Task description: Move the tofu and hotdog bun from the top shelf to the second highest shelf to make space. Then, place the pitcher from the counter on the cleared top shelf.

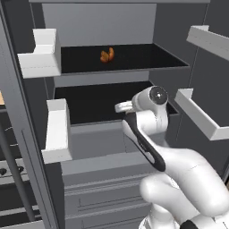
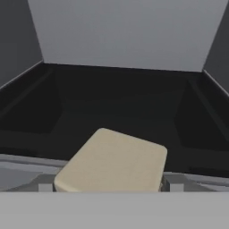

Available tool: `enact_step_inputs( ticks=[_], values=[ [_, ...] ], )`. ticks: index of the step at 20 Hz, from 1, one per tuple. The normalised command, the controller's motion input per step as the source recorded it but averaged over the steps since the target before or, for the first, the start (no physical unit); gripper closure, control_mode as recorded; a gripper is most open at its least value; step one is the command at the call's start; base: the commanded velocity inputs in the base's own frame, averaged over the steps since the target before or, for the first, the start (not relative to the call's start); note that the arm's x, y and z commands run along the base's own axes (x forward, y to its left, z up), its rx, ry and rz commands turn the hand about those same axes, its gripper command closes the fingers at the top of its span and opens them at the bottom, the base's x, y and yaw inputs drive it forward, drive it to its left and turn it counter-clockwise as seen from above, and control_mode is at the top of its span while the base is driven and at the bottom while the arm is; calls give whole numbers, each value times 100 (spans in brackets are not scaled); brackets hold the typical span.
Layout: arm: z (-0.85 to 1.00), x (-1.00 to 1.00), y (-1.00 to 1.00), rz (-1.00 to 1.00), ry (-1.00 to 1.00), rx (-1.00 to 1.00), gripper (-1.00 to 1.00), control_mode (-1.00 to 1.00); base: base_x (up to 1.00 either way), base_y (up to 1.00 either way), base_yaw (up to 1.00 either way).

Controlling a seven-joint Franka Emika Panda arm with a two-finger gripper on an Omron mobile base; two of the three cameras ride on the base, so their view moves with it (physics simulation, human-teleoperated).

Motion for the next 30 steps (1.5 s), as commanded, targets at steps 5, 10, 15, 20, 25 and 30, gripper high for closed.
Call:
enact_step_inputs(
  ticks=[5,10,15,20,25,30],
  values=[
    [-28,52,0,0,0,0,100,-100,0,0,0],
    [-23,53,0,0,0,0,100,-100,0,0,0],
    [-25,55,0,0,0,0,100,-100,0,0,0],
    [-24,58,-3,0,0,0,100,-100,0,0,0],
    [-28,58,0,0,0,0,100,-100,0,0,0],
    [-25,59,0,0,0,0,100,-100,0,0,0]
  ],
)
